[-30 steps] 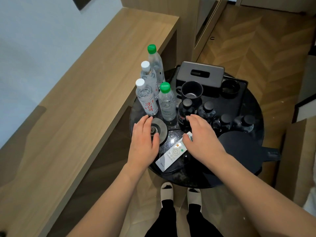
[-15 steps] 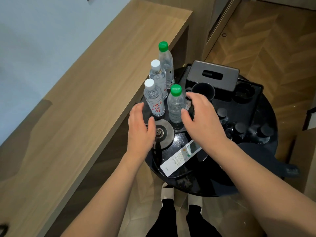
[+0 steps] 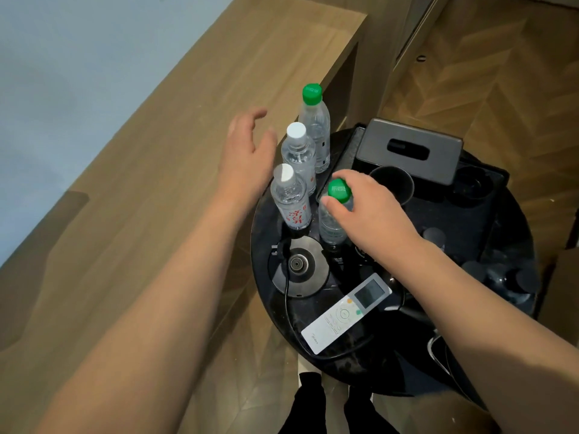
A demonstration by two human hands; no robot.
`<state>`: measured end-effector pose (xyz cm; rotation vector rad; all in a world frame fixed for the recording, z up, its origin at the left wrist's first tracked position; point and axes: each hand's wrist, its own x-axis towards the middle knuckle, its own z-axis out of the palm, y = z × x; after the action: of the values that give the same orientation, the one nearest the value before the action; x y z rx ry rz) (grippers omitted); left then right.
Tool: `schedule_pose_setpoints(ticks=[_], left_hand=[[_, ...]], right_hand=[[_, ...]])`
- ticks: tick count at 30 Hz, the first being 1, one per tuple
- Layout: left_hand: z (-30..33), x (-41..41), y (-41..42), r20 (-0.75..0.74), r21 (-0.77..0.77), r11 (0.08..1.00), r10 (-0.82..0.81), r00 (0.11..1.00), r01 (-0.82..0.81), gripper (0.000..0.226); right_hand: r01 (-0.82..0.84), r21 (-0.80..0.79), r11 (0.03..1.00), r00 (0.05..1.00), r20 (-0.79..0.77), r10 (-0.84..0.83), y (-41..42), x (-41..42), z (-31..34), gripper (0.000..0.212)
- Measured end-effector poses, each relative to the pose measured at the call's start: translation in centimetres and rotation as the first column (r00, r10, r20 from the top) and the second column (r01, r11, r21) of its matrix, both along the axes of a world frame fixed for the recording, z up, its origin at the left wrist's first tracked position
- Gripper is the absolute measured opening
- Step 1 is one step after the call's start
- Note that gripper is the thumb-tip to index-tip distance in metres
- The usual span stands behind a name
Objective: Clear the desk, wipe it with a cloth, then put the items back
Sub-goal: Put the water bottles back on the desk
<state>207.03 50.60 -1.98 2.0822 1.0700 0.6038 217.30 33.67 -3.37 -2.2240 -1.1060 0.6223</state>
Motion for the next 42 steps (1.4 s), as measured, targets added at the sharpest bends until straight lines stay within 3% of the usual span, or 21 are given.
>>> schedule_pose_setpoints(ticks=[7,12,20,25,30,33,36,42], left_hand=[[1.9,8.5,3.6,-0.310,-0.223,0.973,-0.134,0.941,0.065,0.066],[0.1,11.4,4.7,-0.337,-0.286,0.958,-0.132,0.932,0.032,0.046],[-1.4,11.5,5.1,-0.120,-0.265,0.964,-0.039,0.992,0.006,0.050],[0.3,9.4,5.4,0.203,-0.256,0.963,0.141,0.969,-0.087,0.023],[2.9,5.1,4.8,0.429,0.002,0.979,0.185,0.884,-0.206,0.029],[3.8,1.6,3.7,0.426,0.183,0.950,0.157,0.891,-0.254,0.025],[3.9,-2.5,2.9,0.362,0.233,0.923,0.211,0.908,-0.307,0.025],[2.3,-12.1,-0.3,0.220,0.044,0.901,0.412,0.884,-0.431,0.026]], right_hand=[[-0.021,-0.093,0.995,0.997,-0.082,0.014,0.9,0.2,-1.0,0.035],[-0.033,-0.069,0.997,0.994,-0.107,0.026,0.9,0.3,-1.4,0.033],[0.094,0.086,0.992,0.976,-0.204,-0.075,0.2,0.7,-1.6,0.031],[0.176,0.262,0.949,0.974,-0.188,-0.128,0.4,1.0,0.5,0.027],[0.205,0.440,0.874,0.978,-0.136,-0.161,0.2,0.0,1.8,0.030],[0.170,0.508,0.844,0.985,-0.095,-0.141,0.2,-0.9,2.6,0.037],[0.147,0.534,0.832,0.989,-0.108,-0.105,0.1,-2.4,3.1,0.036],[0.202,0.563,0.802,0.961,-0.271,-0.052,0.2,-7.1,3.6,0.028]])
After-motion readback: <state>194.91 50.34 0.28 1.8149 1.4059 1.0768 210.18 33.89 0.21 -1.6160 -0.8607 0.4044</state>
